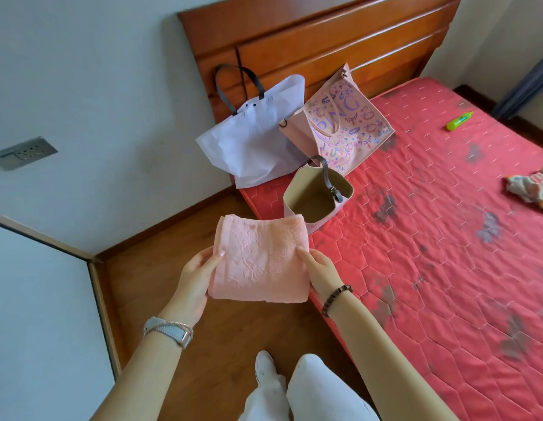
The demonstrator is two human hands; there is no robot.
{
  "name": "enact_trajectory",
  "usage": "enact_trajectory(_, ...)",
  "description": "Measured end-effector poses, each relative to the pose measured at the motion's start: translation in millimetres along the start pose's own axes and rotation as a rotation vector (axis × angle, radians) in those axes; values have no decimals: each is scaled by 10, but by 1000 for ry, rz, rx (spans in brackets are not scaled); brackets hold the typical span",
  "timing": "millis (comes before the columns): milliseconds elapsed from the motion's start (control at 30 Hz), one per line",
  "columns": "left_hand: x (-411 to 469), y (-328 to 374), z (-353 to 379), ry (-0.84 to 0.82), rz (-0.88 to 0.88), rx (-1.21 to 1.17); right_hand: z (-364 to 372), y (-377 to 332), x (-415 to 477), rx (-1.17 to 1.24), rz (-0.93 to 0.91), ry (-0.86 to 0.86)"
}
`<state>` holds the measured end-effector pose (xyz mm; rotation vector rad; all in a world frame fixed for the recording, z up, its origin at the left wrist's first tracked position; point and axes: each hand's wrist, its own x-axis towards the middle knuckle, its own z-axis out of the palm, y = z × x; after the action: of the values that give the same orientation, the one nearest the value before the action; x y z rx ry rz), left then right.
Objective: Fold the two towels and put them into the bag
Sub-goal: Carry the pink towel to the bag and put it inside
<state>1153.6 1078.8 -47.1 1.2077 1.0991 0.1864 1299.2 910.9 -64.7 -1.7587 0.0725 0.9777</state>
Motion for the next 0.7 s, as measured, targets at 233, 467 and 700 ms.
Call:
enact_trajectory(233, 493, 179, 110, -97, -60, 6, -54, -201, 418, -14, -28, 70)
enact_trajectory(467, 1076, 443, 355, -167, -96, 43, -180, -463, 930, 25, -42, 127)
enact_trajectory(700, 1719, 930, 694, -205, -151, 102, -366, -948, 1512, -12, -113, 90)
